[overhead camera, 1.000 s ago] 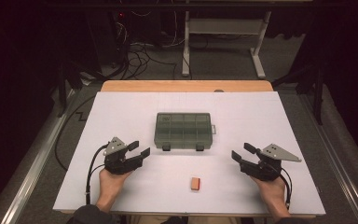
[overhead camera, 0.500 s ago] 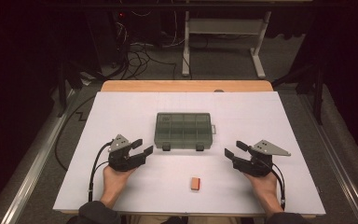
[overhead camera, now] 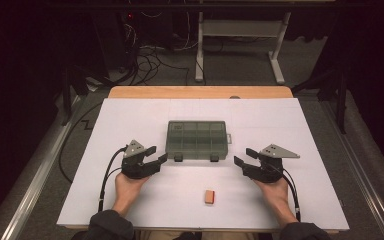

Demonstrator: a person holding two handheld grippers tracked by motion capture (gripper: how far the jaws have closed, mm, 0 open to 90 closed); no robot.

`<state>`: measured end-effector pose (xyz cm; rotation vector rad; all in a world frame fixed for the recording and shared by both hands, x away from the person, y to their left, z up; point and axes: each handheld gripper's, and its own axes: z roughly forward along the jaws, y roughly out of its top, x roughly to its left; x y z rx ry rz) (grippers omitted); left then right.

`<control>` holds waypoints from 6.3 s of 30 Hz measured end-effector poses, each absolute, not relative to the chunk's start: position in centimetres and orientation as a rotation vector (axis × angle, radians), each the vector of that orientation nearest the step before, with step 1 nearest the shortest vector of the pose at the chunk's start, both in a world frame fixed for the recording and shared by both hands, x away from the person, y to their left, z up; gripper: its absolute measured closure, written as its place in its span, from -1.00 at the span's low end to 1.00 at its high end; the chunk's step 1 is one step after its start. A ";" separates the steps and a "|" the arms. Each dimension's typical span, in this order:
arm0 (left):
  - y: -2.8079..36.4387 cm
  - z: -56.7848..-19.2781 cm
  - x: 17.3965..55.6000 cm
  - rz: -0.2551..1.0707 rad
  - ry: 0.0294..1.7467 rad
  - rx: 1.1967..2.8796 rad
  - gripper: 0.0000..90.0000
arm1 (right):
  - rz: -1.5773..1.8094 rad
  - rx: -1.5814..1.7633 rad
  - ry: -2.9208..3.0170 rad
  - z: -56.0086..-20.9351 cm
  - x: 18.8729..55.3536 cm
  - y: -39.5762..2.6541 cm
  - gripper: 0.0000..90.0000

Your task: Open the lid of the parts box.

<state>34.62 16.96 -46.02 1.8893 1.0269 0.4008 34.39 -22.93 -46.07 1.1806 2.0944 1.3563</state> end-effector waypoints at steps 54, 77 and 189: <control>16.0 -45.3 37.4 0.265 1.080 2.188 0.74 | 1.074 1.138 2.404 -45.3 37.3 -19.5 0.96; 14.4 -43.5 38.0 0.368 1.065 2.168 0.19 | 1.181 1.143 2.324 -43.3 37.2 -19.5 0.88; 14.2 -39.8 47.9 0.365 1.184 1.940 0.52 | 0.923 1.417 2.373 -43.2 44.6 -17.3 0.63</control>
